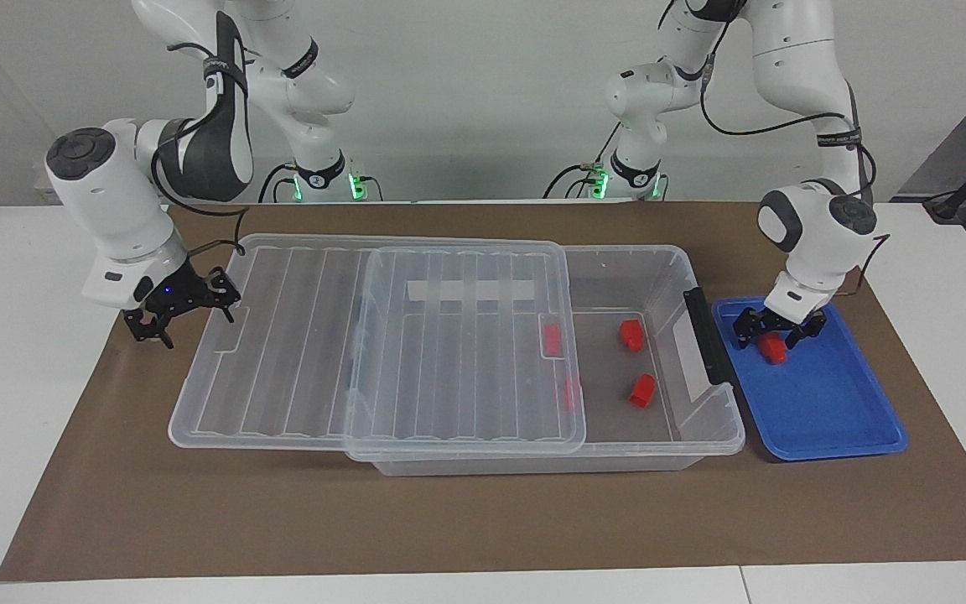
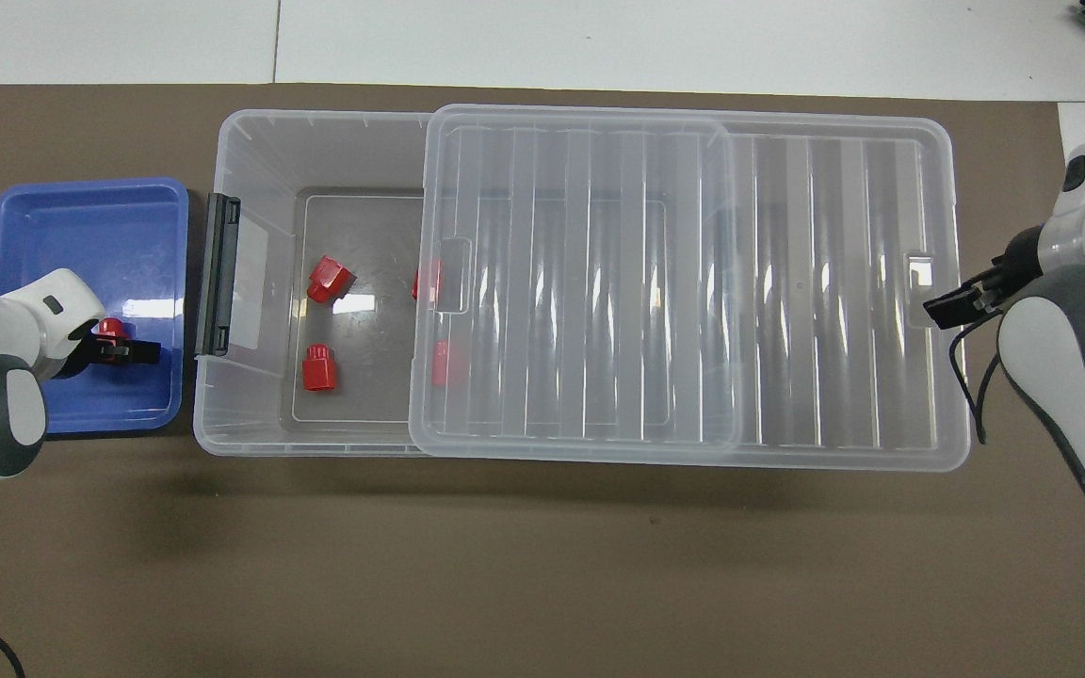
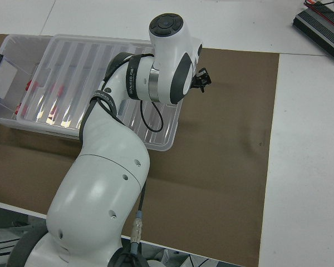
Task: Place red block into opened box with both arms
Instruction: 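Grasp the red block in the blue tray with the left gripper, then carry the red block over the opened box with the left gripper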
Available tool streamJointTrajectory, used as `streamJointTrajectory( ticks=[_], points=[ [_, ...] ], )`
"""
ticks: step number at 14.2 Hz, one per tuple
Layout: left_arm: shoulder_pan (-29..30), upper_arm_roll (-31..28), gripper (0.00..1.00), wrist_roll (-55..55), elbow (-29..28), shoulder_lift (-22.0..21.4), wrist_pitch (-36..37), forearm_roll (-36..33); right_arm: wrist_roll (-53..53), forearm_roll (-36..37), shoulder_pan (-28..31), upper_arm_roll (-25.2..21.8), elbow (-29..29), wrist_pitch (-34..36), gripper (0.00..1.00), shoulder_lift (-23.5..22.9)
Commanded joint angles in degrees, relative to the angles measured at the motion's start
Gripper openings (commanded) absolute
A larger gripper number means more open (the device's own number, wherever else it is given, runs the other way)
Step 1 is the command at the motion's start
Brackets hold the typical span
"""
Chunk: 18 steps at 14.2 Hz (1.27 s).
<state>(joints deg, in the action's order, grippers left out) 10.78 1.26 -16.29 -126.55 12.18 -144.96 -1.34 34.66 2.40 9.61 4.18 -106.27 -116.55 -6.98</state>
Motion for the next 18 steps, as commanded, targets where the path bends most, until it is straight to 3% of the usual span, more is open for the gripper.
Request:
streamJointTrajectory(
  ticks=[1, 3, 4, 7, 8, 12, 14, 16, 18],
  points=[
    [0.0, -0.2, 0.64, -1.0, 0.1, 0.4, -1.1, -0.9, -6.1, 0.9, 0.1, 0.7, -0.1, 3.2, 1.0, 2.8],
    [-0.1, -0.2, 0.18, -1.0, 0.0, 0.4, -0.9, -0.9, -13.3, 0.7, -0.8, 0.7, -0.1, 5.2, 1.0, 4.7],
    [-0.2, -0.2, 0.0, -1.0, 0.1, 0.4, -0.7, -0.9, -17.2, 0.6, -1.7, 0.7, -0.2, 6.2, 1.0, 5.6],
    [0.1, -0.2, 0.0, -1.0, 0.7, 0.4, 0.3, -0.9, -27.3, 0.2, -4.5, 0.7, 0.2, 7.9, 1.0, 8.1],
    [0.3, -0.2, 0.0, -1.1, 2.6, 0.0, 3.8, -0.9, -29.0, 0.2, -5.3, 0.8, 1.5, 9.3, 1.0, 8.1],
    [-0.6, -0.1, 0.0, 1.0, 28.7, -1.8, 44.1, -0.2, -39.2, -0.2, -7.3, 0.8, 10.0, 17.7, 1.0, 6.2],
    [-1.6, 1.3, 0.0, 11.7, 37.5, -1.8, 56.1, 3.0, -42.3, -0.2, -7.3, 1.1, 12.7, 19.6, 1.0, 5.9],
    [-3.7, 3.5, 0.0, 26.5, 39.4, -3.3, 58.2, 7.9, -45.1, -0.2, -7.2, 1.4, 13.5, 20.2, 1.0, 6.4],
    [-10.4, 5.8, 0.0, 46.3, 39.1, -4.5, 54.1, 7.6, -47.1, -0.4, -7.1, 1.4, 14.0, 21.7, 1.0, 7.1]
  ],
)
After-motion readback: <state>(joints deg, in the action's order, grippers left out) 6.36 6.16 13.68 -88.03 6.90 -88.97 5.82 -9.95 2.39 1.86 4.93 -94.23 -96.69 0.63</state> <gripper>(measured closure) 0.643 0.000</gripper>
